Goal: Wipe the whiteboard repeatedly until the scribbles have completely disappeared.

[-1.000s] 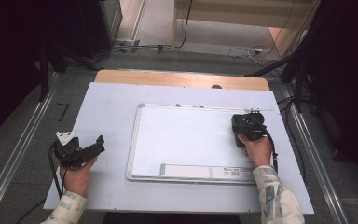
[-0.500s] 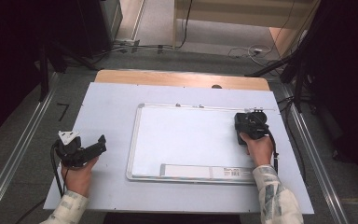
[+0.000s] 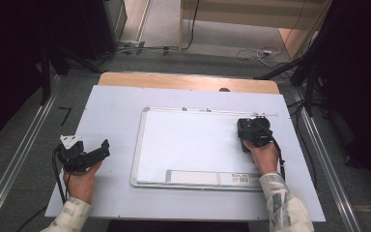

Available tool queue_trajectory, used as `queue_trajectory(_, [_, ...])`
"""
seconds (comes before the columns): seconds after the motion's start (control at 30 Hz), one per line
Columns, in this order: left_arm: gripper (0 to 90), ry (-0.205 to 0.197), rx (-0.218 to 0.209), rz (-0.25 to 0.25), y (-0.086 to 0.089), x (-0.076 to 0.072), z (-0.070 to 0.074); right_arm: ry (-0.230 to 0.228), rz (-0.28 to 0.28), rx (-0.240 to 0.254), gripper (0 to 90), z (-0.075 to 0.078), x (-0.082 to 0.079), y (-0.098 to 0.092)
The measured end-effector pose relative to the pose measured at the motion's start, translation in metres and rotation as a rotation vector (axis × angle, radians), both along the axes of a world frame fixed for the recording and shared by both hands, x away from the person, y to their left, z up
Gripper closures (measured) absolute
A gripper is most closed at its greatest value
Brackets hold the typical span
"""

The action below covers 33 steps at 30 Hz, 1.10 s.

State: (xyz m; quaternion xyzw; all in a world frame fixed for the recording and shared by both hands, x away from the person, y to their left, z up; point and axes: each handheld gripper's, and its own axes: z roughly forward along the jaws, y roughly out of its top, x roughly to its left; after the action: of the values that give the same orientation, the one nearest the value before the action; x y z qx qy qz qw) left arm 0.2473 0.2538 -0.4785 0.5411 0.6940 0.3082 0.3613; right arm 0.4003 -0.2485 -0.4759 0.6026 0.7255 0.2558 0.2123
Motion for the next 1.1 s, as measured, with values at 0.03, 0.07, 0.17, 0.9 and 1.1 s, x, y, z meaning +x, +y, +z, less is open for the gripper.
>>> queue_trajectory(0.03, [3.3,-0.003,0.002,-0.001,-0.001,-0.001,0.001,-0.001,0.004,-0.005,37.5,0.0,0.001,0.001])
queue_trajectory(0.07, [3.3,-0.008,0.004,-0.002,-0.001,-0.001,0.001,0.0,0.008,0.016,37.4,0.0,0.002,-0.003])
queue_trajectory(0.17, [3.3,-0.009,0.008,-0.005,-0.002,-0.003,0.001,-0.008,-0.062,0.029,37.4,-0.001,0.01,-0.023])
queue_trajectory(0.9, [3.3,0.008,0.003,-0.006,0.001,0.001,-0.003,-0.011,-0.047,0.034,37.0,-0.002,0.017,-0.023])
queue_trajectory(1.1, [3.3,0.003,0.003,0.001,0.002,-0.001,-0.002,-0.009,-0.018,0.005,37.3,-0.001,-0.005,-0.03])
